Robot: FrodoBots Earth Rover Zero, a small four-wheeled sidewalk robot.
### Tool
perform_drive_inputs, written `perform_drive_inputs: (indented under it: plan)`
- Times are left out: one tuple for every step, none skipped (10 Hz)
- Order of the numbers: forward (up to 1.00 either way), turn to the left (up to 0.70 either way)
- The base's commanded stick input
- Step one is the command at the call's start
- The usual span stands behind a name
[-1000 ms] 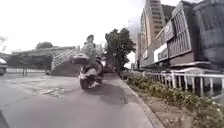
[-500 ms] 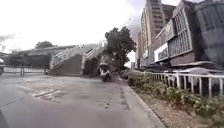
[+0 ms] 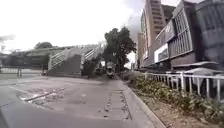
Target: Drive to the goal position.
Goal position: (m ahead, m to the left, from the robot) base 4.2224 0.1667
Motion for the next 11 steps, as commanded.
perform_drive_inputs:
  plan:
    - [0.45, 0.00]
    - [0.45, 0.00]
    - [0.45, 0.00]
    - [0.45, 0.00]
    - [0.45, 0.00]
    - [0.45, 0.00]
    - [0.45, 0.00]
    - [0.45, 0.00]
    - [0.45, 0.00]
    - [0.45, 0.00]
    - [0.45, 0.00]
